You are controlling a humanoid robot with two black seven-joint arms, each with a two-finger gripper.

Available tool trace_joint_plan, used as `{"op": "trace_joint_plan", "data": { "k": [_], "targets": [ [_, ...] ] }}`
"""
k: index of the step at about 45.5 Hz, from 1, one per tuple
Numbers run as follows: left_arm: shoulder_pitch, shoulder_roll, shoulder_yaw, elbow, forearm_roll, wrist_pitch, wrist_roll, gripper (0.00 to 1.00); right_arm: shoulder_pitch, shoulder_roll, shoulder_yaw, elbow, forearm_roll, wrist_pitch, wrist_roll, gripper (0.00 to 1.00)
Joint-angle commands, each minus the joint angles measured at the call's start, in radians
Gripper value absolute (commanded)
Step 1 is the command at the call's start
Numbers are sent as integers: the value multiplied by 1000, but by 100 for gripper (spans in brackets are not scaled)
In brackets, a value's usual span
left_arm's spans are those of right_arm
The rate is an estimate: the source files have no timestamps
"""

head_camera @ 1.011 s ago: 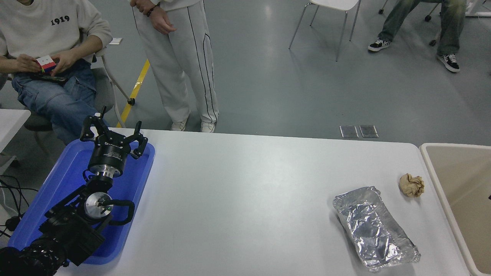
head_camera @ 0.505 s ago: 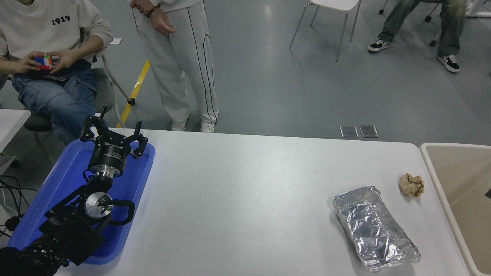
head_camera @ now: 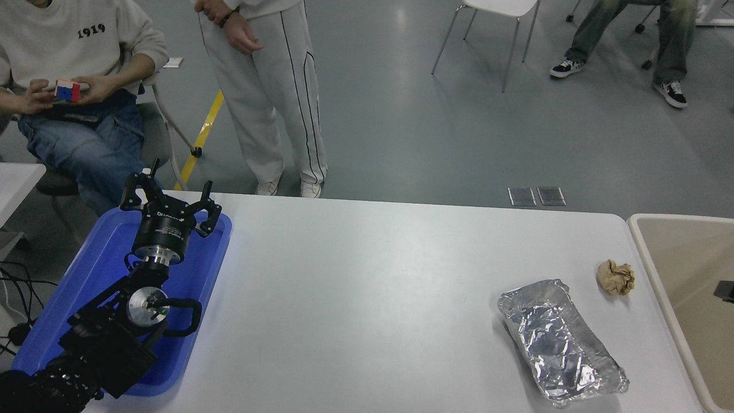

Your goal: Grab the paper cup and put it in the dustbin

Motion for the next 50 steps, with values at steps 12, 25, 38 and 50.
{"op": "trace_joint_plan", "data": {
  "k": [12,25,38,50],
  "targets": [
    [0,1,0,2,0,0,0,100,462,65,-305,216,5,363,0,100],
    [0,1,2,2,0,0,0,100,660,163,-359,327,2,550,0,100],
    [2,0,0,2,0,2,0,100,849,351,-382,457,5,604,0,100],
    [2,1,2,2,0,2,-1,100,970,469,-321,502,5,713,2,100]
  ]
}}
